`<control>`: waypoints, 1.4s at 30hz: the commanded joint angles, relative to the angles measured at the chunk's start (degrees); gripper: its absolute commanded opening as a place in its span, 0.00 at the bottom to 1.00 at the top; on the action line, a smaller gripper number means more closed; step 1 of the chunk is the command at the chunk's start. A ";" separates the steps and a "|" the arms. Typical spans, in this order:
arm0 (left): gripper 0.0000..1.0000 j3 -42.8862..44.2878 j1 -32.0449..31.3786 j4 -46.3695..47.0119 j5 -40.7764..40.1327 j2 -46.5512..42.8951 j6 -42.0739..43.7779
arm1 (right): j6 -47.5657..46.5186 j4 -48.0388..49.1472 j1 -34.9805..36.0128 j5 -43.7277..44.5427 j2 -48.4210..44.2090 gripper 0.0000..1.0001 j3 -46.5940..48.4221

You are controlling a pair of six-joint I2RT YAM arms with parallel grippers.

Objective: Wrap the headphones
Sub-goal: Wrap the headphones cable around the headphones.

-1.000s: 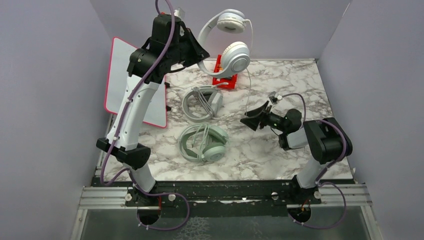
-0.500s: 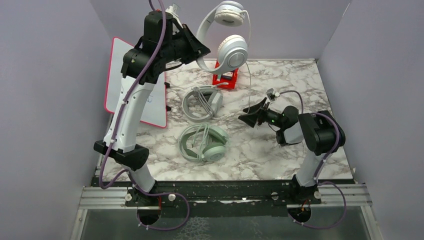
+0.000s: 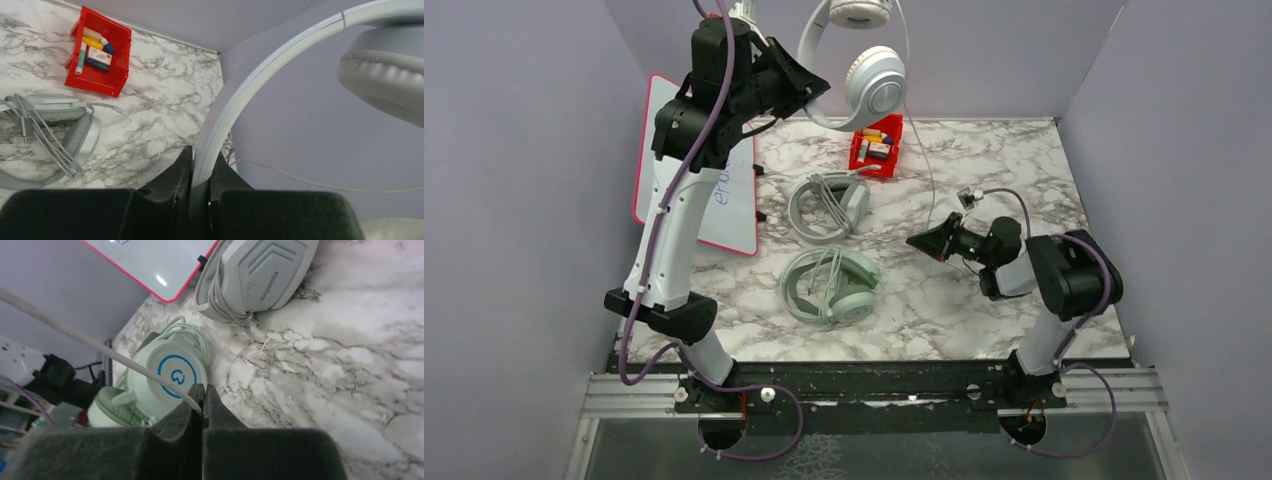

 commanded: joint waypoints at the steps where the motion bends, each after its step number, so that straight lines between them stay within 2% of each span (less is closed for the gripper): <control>1: 0.00 -2.80 0.50 6.05 -11.88 -3.32 -7.62 | 4.12 -30.16 0.68 11.81 -12.87 0.01 0.81; 2: 0.00 -6.75 0.49 8.00 -14.53 -4.41 -9.57 | 2.29 -40.77 1.48 16.78 -16.75 0.01 2.19; 6: 0.00 -19.79 0.05 18.54 -23.26 -8.87 -17.09 | -9.21 -66.57 8.49 29.98 -26.65 0.01 10.00; 9: 0.00 -21.89 0.06 23.73 -24.87 -8.32 -19.73 | -13.16 -78.69 9.22 30.70 -24.64 0.01 17.94; 12: 0.00 -19.34 -0.32 24.27 -22.45 -6.00 -20.58 | -16.15 -86.31 10.43 31.54 -21.95 0.01 23.61; 15: 0.00 -19.79 -1.83 24.56 -25.96 -5.24 -20.55 | -18.77 -89.25 14.86 31.46 -22.16 0.01 26.67; 18: 0.00 -22.58 -2.98 26.45 -32.23 -5.59 -20.83 | -20.39 -95.89 22.78 34.34 -23.57 0.01 31.10; 22: 0.00 -21.82 -7.14 29.76 -44.00 -2.49 -15.55 | -20.83 -106.65 30.23 36.67 -27.76 0.01 36.73; 26: 0.00 -20.70 -9.66 34.21 -49.61 2.89 -10.95 | -21.57 -116.24 32.45 33.34 -31.00 0.01 43.63; 29: 0.00 -18.04 -12.14 37.36 -54.81 7.45 -0.95 | -22.59 -125.42 33.14 35.17 -33.14 0.01 49.94; 31: 0.00 -18.59 -13.52 43.19 -57.75 8.92 8.33 | -22.87 -130.20 33.21 35.33 -34.52 0.01 54.36; 37: 0.00 -31.20 -16.68 63.10 -60.88 7.50 26.83 | -26.73 -142.37 33.22 29.41 -32.75 0.01 67.69; 40: 0.00 -36.71 -18.01 70.71 -60.87 6.72 34.07 | -29.14 -151.57 33.22 30.28 -29.42 0.00 76.13; 42: 0.00 -38.57 -18.17 71.92 -59.27 6.57 37.18 | -29.69 -155.90 33.22 33.17 -28.43 0.01 81.03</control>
